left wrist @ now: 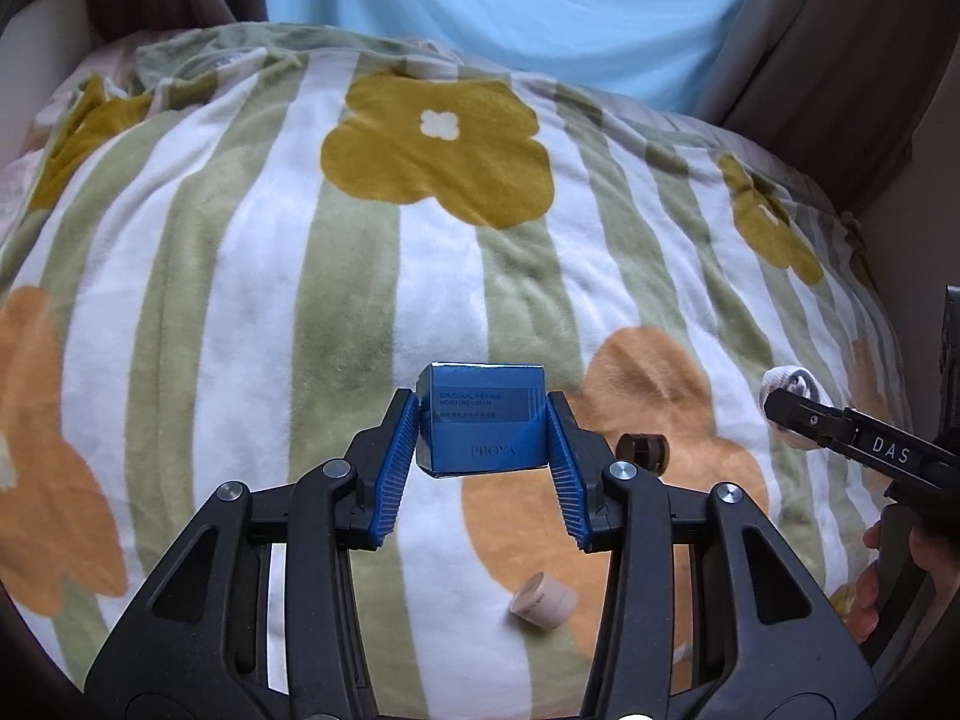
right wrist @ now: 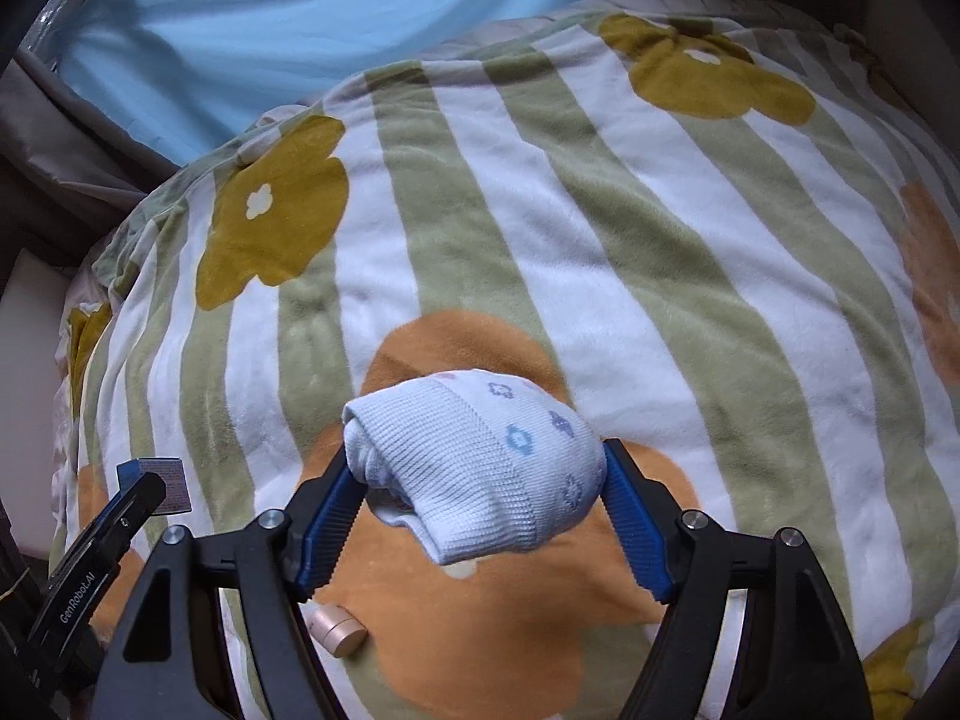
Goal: Organize objects
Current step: 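Grasp the blue cube with left tool while right tool grasps the white sock, then carry blue cube and white sock into the cardboard box and open both tools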
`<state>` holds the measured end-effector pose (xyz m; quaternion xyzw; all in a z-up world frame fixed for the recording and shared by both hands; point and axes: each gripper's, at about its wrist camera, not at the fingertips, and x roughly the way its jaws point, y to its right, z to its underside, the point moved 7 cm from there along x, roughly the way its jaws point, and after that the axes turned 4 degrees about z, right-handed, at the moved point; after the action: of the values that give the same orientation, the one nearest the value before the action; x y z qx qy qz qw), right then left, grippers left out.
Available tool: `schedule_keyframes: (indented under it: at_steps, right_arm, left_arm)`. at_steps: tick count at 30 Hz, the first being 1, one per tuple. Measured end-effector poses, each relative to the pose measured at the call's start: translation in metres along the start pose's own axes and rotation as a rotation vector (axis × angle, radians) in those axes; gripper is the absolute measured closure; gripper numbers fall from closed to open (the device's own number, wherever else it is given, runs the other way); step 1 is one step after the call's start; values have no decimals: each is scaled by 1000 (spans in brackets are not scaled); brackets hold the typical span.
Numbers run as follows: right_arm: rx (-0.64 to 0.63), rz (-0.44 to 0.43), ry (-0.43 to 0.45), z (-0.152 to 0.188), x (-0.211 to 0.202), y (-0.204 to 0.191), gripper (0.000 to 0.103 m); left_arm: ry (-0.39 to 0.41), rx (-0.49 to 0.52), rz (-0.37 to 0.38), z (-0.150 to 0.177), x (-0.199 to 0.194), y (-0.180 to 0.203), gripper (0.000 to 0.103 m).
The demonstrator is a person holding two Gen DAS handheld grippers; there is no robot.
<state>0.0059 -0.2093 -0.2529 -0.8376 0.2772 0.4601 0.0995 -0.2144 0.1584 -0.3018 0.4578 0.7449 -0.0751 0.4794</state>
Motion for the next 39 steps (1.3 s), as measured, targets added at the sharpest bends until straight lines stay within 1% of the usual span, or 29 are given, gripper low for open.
schedule_keyframes:
  at_steps: [4, 8, 13, 21, 28, 33, 34, 39]
  right_arm:
    - [-52, -31, 33, 0, -33, -6, 30]
    - [-115, -64, 79, 7, -67, -12, 30]
    - [-186, -95, 107, 28, -101, -13, 30]
    - [-296, -117, 97, 77, -136, -1, 30]
    - [-348, -128, 59, 119, -149, 12, 30]
    - [-376, -129, 16, 151, -149, 21, 30]
    - [-322, -112, 23, 156, -147, 24, 30]
    - [-323, -101, -41, 190, -129, 34, 30]
  left_arm:
    - [39, 1, 2, 4, -38, 9, 64]
    - [59, 5, -1, 18, -72, 19, 64]
    - [64, 25, -7, 53, -106, 35, 64]
    - [45, 3, -2, 118, -145, 55, 64]
    - [2, -16, -1, 172, -161, 67, 64]
    - [-47, -30, -8, 213, -157, 67, 64]
    - [-57, -35, -7, 221, -155, 68, 64]
    - [-103, -32, -11, 259, -145, 72, 64]
